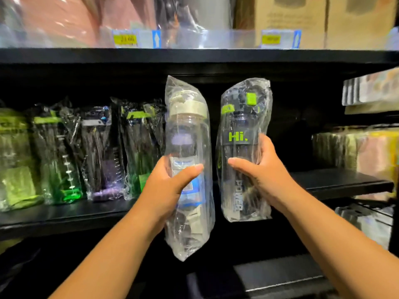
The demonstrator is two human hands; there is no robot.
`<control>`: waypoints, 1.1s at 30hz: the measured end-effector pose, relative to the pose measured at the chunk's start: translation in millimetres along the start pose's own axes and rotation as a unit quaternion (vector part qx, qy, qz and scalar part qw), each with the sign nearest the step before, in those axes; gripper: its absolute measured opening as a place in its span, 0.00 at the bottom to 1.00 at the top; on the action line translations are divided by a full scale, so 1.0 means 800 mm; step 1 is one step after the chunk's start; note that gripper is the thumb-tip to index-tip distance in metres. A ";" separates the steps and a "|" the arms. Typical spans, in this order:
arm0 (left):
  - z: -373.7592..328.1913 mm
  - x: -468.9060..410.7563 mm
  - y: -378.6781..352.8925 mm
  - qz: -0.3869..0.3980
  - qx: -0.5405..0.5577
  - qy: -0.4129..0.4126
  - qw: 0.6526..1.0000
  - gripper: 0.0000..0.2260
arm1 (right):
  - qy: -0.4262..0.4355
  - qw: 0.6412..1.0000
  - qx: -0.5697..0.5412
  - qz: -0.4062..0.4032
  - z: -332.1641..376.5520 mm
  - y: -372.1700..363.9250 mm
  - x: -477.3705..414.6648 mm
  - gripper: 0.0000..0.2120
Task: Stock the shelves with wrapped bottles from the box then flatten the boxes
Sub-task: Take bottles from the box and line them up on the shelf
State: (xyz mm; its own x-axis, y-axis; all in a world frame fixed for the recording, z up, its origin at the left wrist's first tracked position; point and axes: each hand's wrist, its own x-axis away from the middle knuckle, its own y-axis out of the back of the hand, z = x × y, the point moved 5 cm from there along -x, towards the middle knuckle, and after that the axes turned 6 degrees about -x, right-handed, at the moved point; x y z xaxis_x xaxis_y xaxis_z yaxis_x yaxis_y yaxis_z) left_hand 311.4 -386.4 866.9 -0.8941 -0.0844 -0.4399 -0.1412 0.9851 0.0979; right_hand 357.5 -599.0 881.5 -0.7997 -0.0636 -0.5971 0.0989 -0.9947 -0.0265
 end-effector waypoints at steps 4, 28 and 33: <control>0.010 -0.037 0.007 -0.002 0.009 0.002 1.000 0.28 | 0.023 0.998 0.058 -0.028 -0.028 0.005 -0.054 0.49; 0.035 -0.051 -0.011 -0.048 -0.002 -0.028 0.998 0.32 | -0.028 0.997 0.078 -0.007 -0.149 -0.032 -0.136 0.54; 0.026 -0.047 -0.040 -0.017 0.004 -0.039 0.999 0.31 | 0.006 0.996 0.002 -0.085 -0.111 -0.007 -0.091 0.39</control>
State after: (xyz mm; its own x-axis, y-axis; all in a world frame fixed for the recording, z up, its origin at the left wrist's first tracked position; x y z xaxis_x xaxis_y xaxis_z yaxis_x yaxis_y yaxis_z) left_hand 358.2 -411.8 861.6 -0.8531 -0.1064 -0.5108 -0.1675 0.9830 0.0751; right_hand 468.1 -581.5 854.1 -0.7971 0.1073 -0.5943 -0.0400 -0.9913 -0.1253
